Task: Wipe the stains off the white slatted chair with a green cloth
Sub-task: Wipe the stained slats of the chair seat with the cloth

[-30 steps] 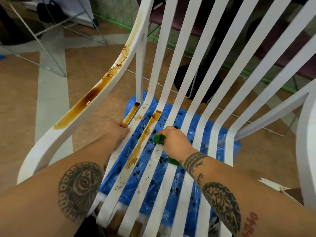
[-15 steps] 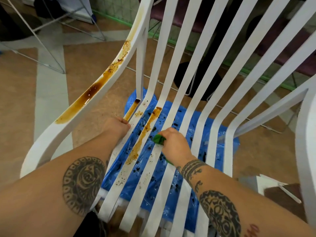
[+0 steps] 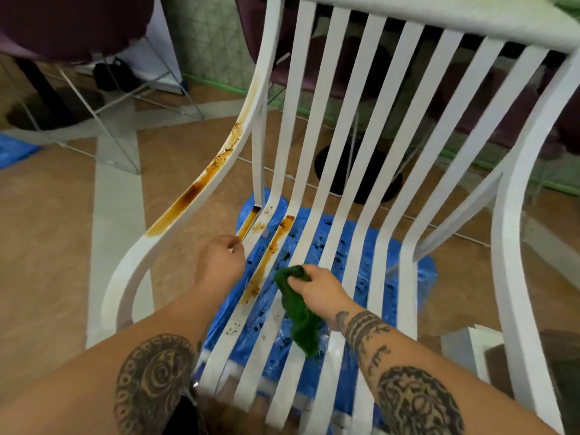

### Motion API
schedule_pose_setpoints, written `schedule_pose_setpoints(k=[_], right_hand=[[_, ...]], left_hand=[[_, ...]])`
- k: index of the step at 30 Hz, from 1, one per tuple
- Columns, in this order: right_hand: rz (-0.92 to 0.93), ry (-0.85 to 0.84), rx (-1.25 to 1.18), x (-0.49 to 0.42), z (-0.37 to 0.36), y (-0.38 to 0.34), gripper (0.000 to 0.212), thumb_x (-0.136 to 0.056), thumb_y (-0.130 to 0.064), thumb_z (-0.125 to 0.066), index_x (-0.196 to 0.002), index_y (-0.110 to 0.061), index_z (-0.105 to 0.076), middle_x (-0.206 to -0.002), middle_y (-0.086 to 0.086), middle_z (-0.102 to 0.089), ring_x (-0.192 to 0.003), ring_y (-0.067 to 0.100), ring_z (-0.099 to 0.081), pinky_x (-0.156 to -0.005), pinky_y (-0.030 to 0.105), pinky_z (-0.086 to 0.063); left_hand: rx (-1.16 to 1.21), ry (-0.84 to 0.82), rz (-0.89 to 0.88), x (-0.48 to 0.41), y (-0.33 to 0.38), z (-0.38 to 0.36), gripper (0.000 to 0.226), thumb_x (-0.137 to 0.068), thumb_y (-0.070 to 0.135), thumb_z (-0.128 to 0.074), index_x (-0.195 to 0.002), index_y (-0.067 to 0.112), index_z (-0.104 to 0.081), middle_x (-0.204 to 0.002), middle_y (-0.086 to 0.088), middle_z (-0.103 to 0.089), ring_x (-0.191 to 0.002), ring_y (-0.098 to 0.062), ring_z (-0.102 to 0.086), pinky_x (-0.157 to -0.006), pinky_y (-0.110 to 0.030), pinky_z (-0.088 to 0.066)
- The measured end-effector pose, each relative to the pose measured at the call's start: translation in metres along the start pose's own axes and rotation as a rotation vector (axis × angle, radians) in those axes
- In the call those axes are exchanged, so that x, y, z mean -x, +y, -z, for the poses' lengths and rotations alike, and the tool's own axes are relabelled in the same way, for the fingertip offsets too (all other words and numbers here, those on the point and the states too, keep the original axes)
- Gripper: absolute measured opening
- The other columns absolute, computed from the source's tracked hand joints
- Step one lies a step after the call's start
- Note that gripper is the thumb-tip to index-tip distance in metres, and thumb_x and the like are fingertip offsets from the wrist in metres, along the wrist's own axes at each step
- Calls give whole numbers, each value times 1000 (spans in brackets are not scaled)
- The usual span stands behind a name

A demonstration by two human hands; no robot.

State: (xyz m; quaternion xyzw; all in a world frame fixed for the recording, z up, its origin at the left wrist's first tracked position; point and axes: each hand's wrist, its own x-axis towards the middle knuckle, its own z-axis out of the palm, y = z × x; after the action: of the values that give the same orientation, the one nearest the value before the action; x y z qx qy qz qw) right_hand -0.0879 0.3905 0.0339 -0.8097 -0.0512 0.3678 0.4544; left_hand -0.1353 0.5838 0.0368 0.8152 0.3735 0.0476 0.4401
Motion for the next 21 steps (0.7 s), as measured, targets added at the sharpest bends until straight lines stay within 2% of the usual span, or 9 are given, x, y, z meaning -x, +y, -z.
schedule_pose_setpoints(k=[3,5,7,9,11,14,17,19,21], right_hand=[[-95,90,-493,11,1,-7,26,-104,-26,-54,-127,-17,-60,-118,9,-71,-103,31,-70,-94,51,-57],[-117,82,-748,22,1,-17,24,-106,-23,-49,-126,-15,-59,-118,12,-70,-105,33,-70,-94,55,-56],[-140,10,-955,37,1,-30,25,-108,-23,-45,-124,-11,-60,-117,17,-70,-104,36,-71,-91,56,-57],[-180,-60,-1032,47,-1,-37,31,-109,-28,-43,-123,-7,-61,-116,21,-70,-102,37,-71,-87,55,-58],[-191,-97,-915,52,0,-39,36,-107,-33,-46,-124,-7,-63,-118,19,-69,-107,36,-69,-90,55,-58],[-184,40,-517,49,10,-26,38,-104,-35,-54,-133,-11,-59,-122,11,-62,-108,28,-63,-89,47,-59],[-135,234,-140,35,21,1,35,-103,-21,-51,-131,-2,-59,-109,30,-61,-78,30,-56,-79,48,-58],[-96,268,46,27,23,15,33,-102,-23,-52,-132,-9,-61,-102,20,-62,-65,25,-53,-65,39,-54],[-68,283,172,16,24,26,33,-100,-29,-56,-131,-21,-61,-130,12,-57,-92,32,-65,-80,41,-59]], left_hand=[[296,-182,5,35,11,2,13,-101,29,-55,-103,25,-67,-96,-3,-70,-76,-19,-62,-65,-33,-51],[440,-362,35,57,21,3,13,-100,29,-60,-110,25,-67,-103,-2,-71,-83,-19,-66,-70,-31,-52],[511,-512,47,75,30,4,26,-98,29,-64,-124,27,-61,-110,-2,-73,-91,-19,-73,-76,-32,-57],[389,-476,-14,82,32,2,40,-95,29,-69,-132,30,-56,-113,-2,-72,-97,-20,-73,-84,-36,-59],[125,-331,-98,80,32,5,42,-93,30,-68,-133,30,-56,-114,0,-71,-97,-18,-70,-89,-39,-58],[-92,-241,-72,70,25,12,43,-94,36,-65,-134,26,-57,-112,-4,-72,-94,-23,-69,-87,-39,-58],[-304,-223,-53,62,18,8,49,-97,45,-57,-140,22,-52,-113,-9,-70,-94,-27,-68,-82,-38,-58],[-385,-196,-86,59,15,-3,50,-100,45,-54,-141,18,-50,-117,-12,-68,-97,-29,-67,-82,-39,-57],[-464,-204,-152,55,15,-17,46,-102,41,-52,-142,18,-52,-121,-13,-67,-99,-30,-66,-83,-40,-58]])
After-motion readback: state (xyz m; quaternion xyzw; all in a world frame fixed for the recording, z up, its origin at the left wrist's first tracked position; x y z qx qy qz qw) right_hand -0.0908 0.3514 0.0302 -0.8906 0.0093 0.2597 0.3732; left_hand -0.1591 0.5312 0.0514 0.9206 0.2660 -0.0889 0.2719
